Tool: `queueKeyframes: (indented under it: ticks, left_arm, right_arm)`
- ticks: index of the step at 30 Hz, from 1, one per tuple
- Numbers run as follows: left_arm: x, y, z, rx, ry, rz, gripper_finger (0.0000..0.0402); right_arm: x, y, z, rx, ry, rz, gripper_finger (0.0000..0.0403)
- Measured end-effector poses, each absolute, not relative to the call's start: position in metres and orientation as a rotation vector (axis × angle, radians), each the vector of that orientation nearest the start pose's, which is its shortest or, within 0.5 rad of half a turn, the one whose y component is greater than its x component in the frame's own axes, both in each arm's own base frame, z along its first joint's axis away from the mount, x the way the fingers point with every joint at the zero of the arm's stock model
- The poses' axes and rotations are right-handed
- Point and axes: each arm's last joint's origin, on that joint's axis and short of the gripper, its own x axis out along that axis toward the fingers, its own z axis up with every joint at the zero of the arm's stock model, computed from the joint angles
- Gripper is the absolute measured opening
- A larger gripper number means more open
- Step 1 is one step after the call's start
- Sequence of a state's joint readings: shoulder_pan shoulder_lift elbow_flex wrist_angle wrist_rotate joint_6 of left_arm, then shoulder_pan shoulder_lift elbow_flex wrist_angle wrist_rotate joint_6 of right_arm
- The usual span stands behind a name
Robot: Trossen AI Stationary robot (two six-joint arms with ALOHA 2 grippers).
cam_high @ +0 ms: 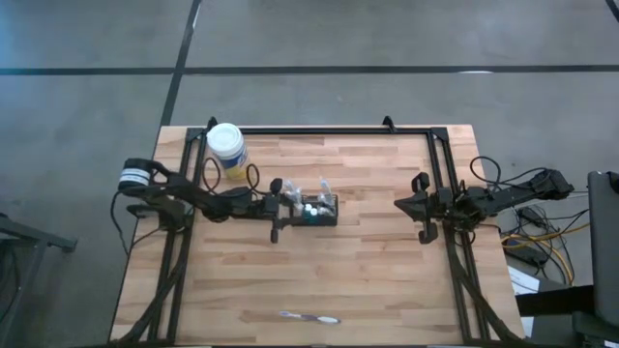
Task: Pick & Place toothbrushing station
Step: Put the orange toothbrush into the mesh organizer, then put the violet toothbrush into the mesh organizer
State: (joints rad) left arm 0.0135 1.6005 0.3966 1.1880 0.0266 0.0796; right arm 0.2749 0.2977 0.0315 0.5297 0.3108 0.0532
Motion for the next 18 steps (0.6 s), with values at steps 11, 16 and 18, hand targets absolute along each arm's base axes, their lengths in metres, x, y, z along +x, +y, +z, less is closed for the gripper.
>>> queueKeyframes:
  ticks: [11,16,18]
  left_arm:
    - [0.250,0.003,0.166,0.085,0.003,0.001,0.0210]
    - [0.247,0.003,0.171,0.084,0.005,0.005,0.0205]
    - [0.246,0.002,0.176,0.080,-0.018,0.003,0.0204]
  right_arm:
    - [0.110,0.022,0.199,0.129,-0.253,-0.030,0.0011]
    - [0.110,0.022,0.199,0.128,-0.253,-0.030,0.0011]
    - [0.110,0.022,0.199,0.129,-0.254,-0.030,0.0011]
